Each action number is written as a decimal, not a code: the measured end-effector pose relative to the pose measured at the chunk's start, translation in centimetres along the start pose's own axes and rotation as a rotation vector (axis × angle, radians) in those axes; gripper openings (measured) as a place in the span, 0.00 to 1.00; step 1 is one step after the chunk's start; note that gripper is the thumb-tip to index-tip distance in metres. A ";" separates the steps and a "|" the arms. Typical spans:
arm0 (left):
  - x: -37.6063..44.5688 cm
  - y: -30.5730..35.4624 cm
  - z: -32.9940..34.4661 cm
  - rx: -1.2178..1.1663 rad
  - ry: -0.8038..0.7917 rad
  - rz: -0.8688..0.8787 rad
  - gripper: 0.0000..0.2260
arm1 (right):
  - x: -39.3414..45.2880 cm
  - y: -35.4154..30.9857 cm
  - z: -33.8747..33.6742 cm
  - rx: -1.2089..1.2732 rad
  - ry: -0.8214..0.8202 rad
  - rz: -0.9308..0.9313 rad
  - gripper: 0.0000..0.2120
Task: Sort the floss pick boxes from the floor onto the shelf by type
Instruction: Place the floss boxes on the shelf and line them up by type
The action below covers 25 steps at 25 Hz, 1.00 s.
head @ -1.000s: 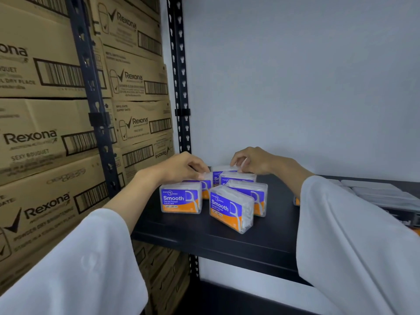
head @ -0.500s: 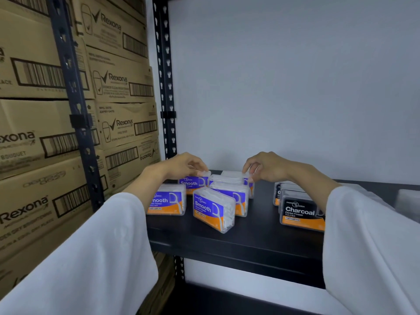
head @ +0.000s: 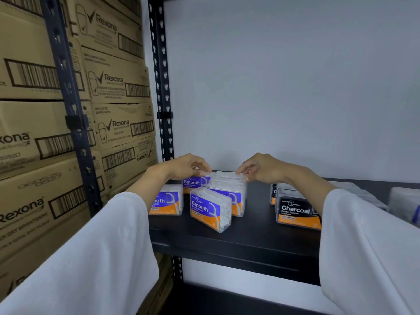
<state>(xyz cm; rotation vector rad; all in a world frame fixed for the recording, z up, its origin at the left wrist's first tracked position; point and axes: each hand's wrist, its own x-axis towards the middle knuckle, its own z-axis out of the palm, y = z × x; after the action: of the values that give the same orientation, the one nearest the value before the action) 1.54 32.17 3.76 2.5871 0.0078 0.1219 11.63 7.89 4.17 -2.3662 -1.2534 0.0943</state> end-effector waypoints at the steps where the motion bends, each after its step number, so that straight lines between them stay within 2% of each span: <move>1: 0.0 0.0 0.1 0.009 0.005 0.002 0.09 | -0.1 -0.1 -0.1 -0.001 -0.002 -0.003 0.15; 7: -0.2 0.0 0.4 0.011 0.042 0.013 0.08 | -0.6 0.0 -0.1 0.004 -0.038 0.003 0.14; 12: -3.3 0.6 0.4 -0.055 0.177 0.007 0.07 | -2.0 -1.1 0.6 0.108 0.063 -0.033 0.16; 16: -7.6 1.7 0.3 -0.082 0.269 0.028 0.05 | -4.2 -3.3 1.3 0.177 0.111 -0.067 0.11; 19: -10.8 2.1 0.7 -0.055 0.354 0.017 0.08 | -5.6 -4.4 2.3 0.116 0.111 -0.072 0.12; 21: -12.5 1.8 1.1 0.062 0.396 -0.019 0.10 | -6.0 -4.4 3.0 0.034 0.099 -0.052 0.16; 23: -13.7 1.2 1.7 0.143 0.375 -0.063 0.16 | -6.2 -4.2 3.6 -0.041 0.079 -0.038 0.20; 25: -14.2 0.4 2.2 0.121 0.351 -0.081 0.20 | -6.3 -4.1 3.8 -0.079 0.062 -0.035 0.22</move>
<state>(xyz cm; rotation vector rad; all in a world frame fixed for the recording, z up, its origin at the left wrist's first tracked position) -12.44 30.26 0.92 2.6465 0.2555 0.5589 3.82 6.24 1.56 -2.3932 -1.2907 -0.0397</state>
